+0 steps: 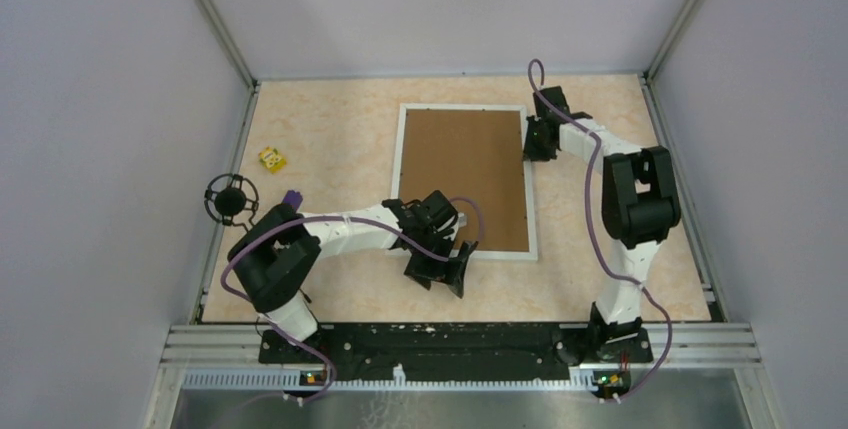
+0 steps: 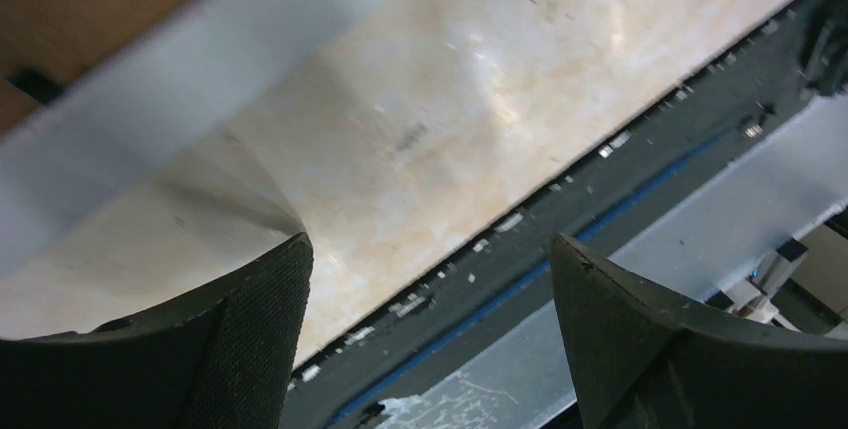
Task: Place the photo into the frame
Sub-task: Adjust the photo frame at the center of the board.
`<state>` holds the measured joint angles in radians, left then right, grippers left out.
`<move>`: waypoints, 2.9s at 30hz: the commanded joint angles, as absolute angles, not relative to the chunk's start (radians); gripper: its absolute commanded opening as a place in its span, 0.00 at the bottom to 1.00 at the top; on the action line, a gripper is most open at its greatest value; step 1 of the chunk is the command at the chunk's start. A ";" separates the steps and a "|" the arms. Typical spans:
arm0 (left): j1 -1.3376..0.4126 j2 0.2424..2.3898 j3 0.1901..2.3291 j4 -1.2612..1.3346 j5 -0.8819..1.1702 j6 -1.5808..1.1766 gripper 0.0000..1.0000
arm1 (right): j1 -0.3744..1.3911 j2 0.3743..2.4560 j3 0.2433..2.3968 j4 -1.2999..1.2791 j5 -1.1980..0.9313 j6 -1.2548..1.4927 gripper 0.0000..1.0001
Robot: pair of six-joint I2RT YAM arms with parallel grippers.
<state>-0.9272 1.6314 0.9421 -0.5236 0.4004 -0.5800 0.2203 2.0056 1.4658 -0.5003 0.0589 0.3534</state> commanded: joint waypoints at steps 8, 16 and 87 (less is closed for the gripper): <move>-0.555 1.831 1.157 -0.494 0.347 -0.465 0.94 | 0.239 1.609 0.869 -0.391 -0.087 0.497 0.00; -0.371 1.863 1.251 -0.535 0.414 -0.451 0.98 | 0.463 1.271 0.586 -0.316 -0.196 0.658 0.20; -0.299 1.931 1.377 -0.634 0.354 -0.339 0.71 | -0.138 1.726 1.079 -0.415 -0.419 0.356 0.57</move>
